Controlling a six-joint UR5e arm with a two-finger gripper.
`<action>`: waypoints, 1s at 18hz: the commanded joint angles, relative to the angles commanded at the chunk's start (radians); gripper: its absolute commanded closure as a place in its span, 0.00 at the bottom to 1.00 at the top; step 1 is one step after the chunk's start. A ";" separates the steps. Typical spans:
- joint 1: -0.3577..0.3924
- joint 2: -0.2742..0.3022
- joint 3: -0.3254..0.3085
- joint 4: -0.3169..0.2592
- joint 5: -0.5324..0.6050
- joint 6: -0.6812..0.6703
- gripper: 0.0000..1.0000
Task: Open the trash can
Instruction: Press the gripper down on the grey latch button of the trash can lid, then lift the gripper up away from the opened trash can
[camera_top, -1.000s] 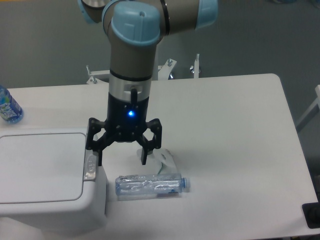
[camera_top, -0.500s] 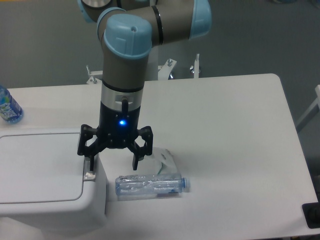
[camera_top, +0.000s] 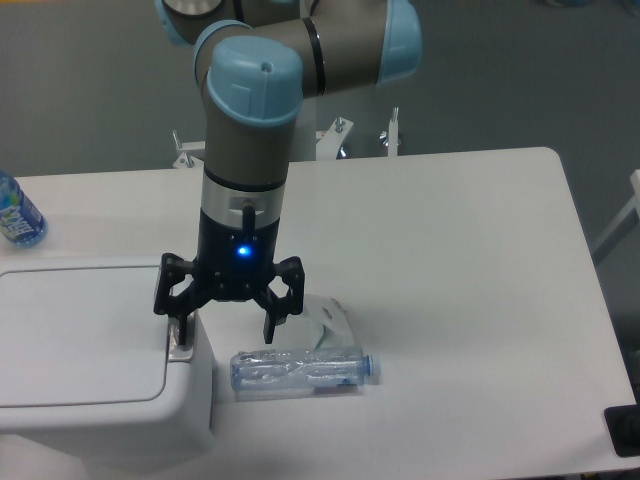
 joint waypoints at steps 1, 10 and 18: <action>0.000 0.000 -0.002 0.000 0.000 0.000 0.00; 0.005 0.008 0.040 0.005 0.009 0.005 0.00; 0.175 0.103 0.063 -0.027 0.221 0.257 0.00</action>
